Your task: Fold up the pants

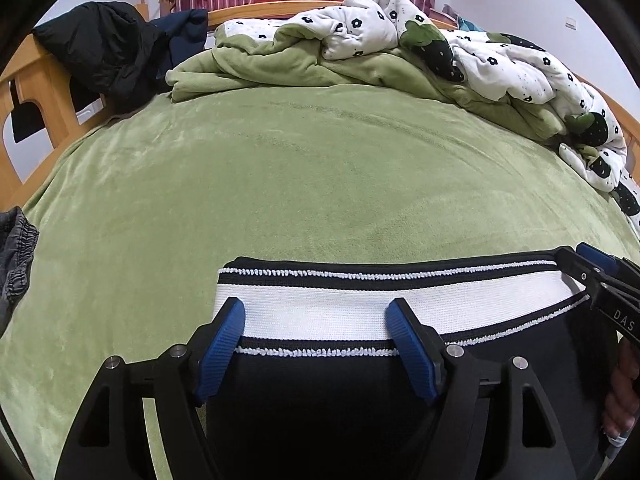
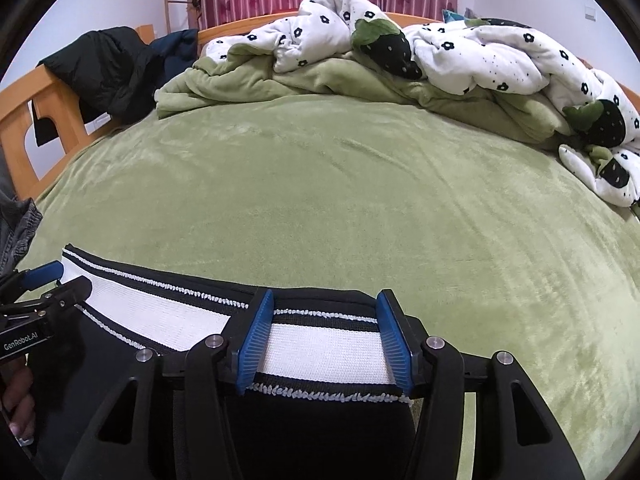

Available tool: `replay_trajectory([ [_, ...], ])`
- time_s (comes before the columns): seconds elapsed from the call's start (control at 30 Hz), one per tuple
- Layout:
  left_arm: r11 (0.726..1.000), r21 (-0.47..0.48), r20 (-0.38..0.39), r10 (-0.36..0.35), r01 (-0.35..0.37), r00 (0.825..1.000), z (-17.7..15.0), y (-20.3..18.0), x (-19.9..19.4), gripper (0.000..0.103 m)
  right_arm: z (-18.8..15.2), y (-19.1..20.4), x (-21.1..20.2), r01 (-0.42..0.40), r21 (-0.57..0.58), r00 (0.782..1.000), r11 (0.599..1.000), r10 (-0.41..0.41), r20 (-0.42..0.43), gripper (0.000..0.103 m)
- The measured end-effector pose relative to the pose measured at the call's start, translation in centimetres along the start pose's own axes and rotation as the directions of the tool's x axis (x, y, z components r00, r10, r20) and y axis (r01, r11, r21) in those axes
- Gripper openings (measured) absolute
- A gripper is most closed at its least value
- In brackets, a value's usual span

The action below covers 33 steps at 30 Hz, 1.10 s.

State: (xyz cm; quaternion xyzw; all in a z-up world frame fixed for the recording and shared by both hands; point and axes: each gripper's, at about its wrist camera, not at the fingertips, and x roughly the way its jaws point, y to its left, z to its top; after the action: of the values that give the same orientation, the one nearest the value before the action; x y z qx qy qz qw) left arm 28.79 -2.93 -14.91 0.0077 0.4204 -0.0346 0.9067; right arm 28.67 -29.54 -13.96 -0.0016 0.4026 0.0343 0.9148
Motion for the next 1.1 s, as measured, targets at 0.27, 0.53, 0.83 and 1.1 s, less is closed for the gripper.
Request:
replay_trajectory([
  [0.27, 0.999, -0.048, -0.060, -0.028, 0.025, 0.998, -0.8, 1.7, -0.4, 0.072, -0.5, -1.7, -0.3, -0.073, 0.035, 0.996, 0.997, 0.075, -0.049, 0.066],
  [0.53, 0.992, -0.038, -0.149, -0.123, 0.118, 0.981, -3.7, 2.2, -2.9, 0.072, -2.4, -1.9, -3.7, -0.066, -0.059, 0.997, 0.996, 0.063, -0.049, 0.066],
  [0.83, 0.987, 0.012, -0.127, -0.156, 0.159, 0.980, -11.4, 1.8, -9.0, 0.072, -8.4, -3.8, -8.6, -0.101, -0.064, 0.993, 0.993, 0.096, -0.075, 0.066],
  [1.1, 0.992, 0.036, -0.107, -0.120, 0.125, 0.987, -16.7, 4.0, -13.8, 0.073, -12.6, -3.5, -11.0, -0.073, -0.088, 0.990, 0.993, 0.061, -0.127, 0.064],
])
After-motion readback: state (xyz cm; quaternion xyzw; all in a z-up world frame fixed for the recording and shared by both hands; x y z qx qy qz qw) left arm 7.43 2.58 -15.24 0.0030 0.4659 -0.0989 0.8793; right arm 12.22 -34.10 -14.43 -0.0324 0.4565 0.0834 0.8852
